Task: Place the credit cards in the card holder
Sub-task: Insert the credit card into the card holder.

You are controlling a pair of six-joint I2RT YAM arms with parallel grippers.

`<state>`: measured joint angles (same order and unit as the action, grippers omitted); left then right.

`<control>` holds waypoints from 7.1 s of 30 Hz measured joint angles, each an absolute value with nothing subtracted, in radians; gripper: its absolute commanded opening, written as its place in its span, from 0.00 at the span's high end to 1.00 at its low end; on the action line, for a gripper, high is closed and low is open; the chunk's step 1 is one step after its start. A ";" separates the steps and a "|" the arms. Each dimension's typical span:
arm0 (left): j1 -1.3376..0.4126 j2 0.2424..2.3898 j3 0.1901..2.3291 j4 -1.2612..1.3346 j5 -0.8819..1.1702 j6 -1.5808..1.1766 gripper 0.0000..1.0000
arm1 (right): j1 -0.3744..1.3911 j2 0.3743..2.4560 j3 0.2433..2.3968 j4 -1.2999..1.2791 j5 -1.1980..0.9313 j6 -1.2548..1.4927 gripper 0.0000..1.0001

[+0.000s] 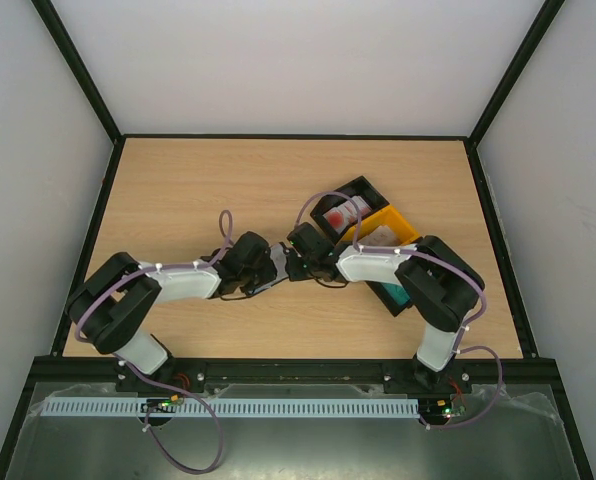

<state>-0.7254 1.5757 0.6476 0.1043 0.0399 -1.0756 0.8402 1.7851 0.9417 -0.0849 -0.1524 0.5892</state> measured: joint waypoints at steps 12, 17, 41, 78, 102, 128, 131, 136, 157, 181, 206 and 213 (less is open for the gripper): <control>-0.726 1.512 0.608 0.093 0.008 -1.085 0.75 | 0.888 1.728 0.921 -0.199 -0.092 0.503 0.54; -0.726 1.504 0.603 0.091 0.002 -1.085 0.73 | 0.934 1.732 0.921 -0.233 -0.054 0.438 0.51; -0.702 1.499 0.574 0.138 0.016 -1.086 0.66 | 0.952 1.811 0.991 -0.197 0.095 0.466 0.48; -0.695 1.537 0.572 0.186 0.041 -1.103 0.77 | 0.821 1.801 0.934 -0.023 -0.190 0.588 0.72; -0.702 1.454 0.542 0.136 -0.007 -1.139 0.73 | 0.885 1.799 0.957 -0.058 -0.127 0.592 0.56; -0.700 1.447 0.524 0.135 -0.008 -1.156 0.76 | 0.888 1.810 0.957 -0.003 -0.236 0.674 0.58; -0.700 1.456 0.524 0.144 0.000 -1.151 0.77 | 0.890 1.804 0.956 -0.009 -0.227 0.679 0.54; -0.700 1.474 0.528 0.164 0.017 -1.136 0.75 | 0.897 1.775 0.956 -0.036 -0.165 0.677 0.49; -0.724 1.472 0.569 0.085 -0.048 -1.125 0.71 | 0.872 1.765 0.957 -0.056 -0.187 0.609 0.84; -0.724 1.467 0.529 0.156 -0.029 -1.131 0.78 | 0.871 1.831 0.974 0.005 -0.280 0.596 0.84; -0.724 1.417 0.503 0.118 -0.104 -1.182 0.77 | 0.906 1.849 1.041 -0.084 -0.142 0.567 0.89; -0.723 1.451 0.506 0.173 -0.051 -1.184 0.77 | 0.915 1.855 1.041 -0.096 -0.184 0.567 0.90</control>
